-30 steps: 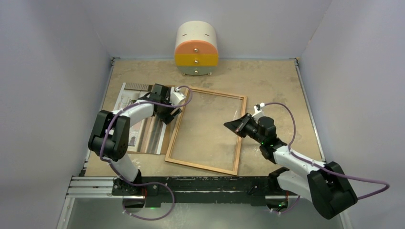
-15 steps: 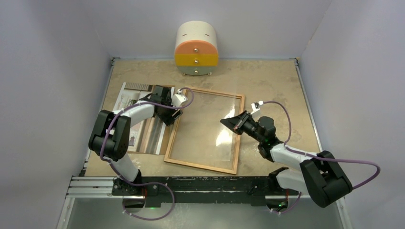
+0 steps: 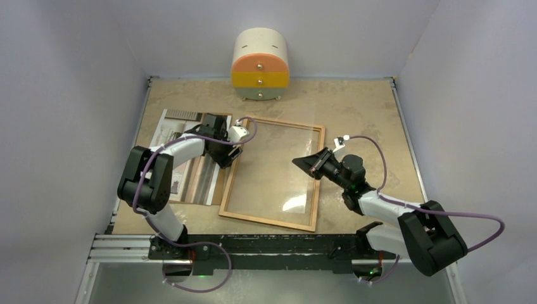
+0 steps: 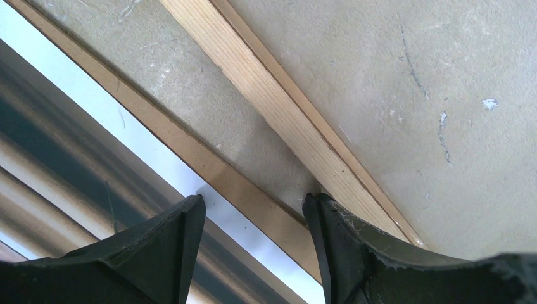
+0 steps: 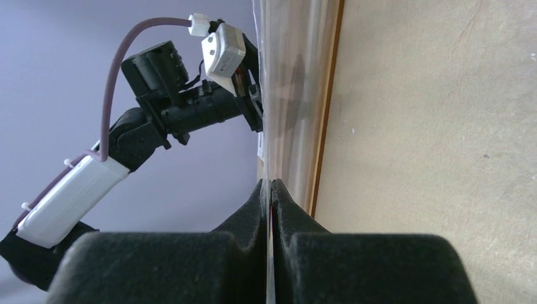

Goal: Put the photo into the frame
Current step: Place the photo frame item in the photo frame.

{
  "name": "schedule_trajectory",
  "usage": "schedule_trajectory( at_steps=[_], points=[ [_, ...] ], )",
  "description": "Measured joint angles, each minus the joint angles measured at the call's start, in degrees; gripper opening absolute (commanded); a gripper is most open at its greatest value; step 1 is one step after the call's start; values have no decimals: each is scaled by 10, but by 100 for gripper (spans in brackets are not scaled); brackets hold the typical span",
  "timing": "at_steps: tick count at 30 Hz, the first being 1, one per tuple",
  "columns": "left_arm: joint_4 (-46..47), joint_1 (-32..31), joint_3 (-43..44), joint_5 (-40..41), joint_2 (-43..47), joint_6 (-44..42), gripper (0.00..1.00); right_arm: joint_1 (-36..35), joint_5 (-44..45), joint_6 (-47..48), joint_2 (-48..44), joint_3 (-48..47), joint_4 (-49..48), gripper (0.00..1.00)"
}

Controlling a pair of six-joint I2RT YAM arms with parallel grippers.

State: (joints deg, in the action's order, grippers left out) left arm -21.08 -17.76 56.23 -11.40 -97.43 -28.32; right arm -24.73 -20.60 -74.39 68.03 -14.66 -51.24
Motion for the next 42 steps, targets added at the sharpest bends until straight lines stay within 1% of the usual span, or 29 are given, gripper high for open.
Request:
schedule_trajectory(
  at_steps=[16,20,24,34,42],
  points=[
    [-3,0,0,-2,0,0,63,1,22,9,-10,12,38,0],
    [-3,0,0,-2,0,0,63,1,36,18,-30,31,70,0],
    [-3,0,0,-2,0,0,63,1,36,31,-30,32,85,0],
    [-3,0,0,-3,0,1,63,1,36,45,5,31,63,0],
    [-3,0,0,-3,0,1,64,1,36,54,16,30,50,0]
  ],
)
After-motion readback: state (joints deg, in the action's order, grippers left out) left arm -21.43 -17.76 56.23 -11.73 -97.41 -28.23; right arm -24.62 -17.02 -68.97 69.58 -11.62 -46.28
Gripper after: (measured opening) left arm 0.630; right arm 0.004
